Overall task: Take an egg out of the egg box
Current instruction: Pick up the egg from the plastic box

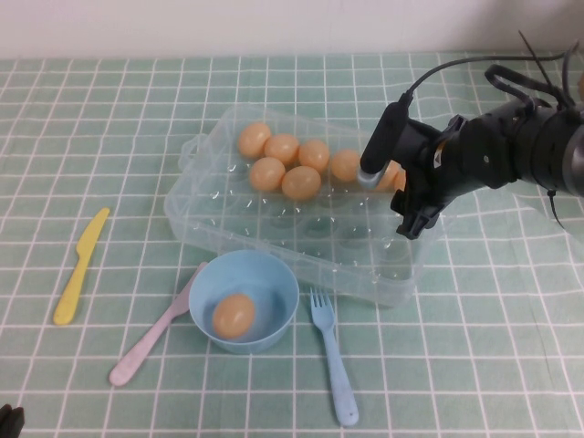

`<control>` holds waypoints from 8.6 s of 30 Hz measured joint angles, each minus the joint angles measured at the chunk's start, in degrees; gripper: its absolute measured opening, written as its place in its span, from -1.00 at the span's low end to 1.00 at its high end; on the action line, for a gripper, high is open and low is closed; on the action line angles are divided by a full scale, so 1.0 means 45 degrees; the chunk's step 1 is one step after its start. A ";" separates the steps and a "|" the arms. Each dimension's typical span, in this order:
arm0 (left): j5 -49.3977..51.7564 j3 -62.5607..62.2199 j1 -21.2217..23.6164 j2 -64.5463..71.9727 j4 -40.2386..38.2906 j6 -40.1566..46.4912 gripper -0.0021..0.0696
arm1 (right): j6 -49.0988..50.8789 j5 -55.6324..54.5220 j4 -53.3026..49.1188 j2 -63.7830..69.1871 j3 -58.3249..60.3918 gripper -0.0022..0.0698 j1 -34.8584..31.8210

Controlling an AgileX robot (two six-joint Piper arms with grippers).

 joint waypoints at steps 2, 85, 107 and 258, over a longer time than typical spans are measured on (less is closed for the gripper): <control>0.0000 0.0000 0.0000 0.0000 0.0000 0.0000 -0.94 | 0.0000 -0.0018 0.0000 0.0155 0.0000 0.32 -0.0057; 0.0000 0.0000 0.0000 0.0000 0.0000 0.0000 -0.94 | 0.0000 -0.0308 0.0064 0.1332 -0.1151 -0.12 -0.0562; 0.0000 0.0000 0.0000 0.0000 0.0000 0.0000 -0.94 | 0.0000 -0.0207 0.1214 0.1314 -0.1236 0.25 -0.0562; 0.0000 0.0000 0.0000 0.0000 0.0000 0.0000 -0.94 | 0.3427 0.6169 0.0400 0.2538 -0.5703 0.35 -0.0419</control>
